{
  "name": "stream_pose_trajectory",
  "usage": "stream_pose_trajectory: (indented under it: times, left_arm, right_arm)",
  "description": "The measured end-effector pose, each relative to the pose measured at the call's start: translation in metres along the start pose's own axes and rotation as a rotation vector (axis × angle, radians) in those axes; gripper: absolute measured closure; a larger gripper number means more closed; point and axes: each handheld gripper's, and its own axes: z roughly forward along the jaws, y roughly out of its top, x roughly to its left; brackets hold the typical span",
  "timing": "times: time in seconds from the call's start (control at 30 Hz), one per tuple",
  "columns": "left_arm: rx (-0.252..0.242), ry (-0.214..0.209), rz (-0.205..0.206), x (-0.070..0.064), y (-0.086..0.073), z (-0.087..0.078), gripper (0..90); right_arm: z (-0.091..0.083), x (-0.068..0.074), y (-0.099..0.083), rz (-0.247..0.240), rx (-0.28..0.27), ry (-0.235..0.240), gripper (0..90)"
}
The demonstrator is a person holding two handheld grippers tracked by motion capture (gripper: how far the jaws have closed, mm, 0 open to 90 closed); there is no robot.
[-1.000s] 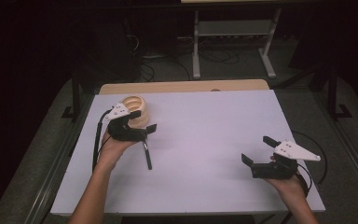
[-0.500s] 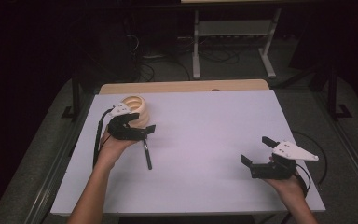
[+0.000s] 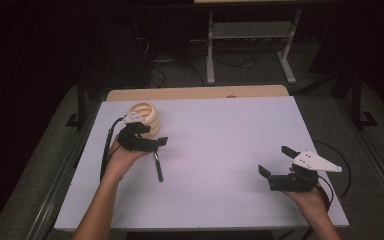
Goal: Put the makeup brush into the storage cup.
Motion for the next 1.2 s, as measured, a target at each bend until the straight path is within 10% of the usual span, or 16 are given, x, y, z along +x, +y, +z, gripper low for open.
stream_pose_trajectory:
  times: [1.2]
  left_arm:
    - [0.259,0.055,-0.096,0.002,-0.005,0.013,15.6]
  right_arm:
    - [0.000,0.000,0.000,0.001,0.006,-0.003,0.0]
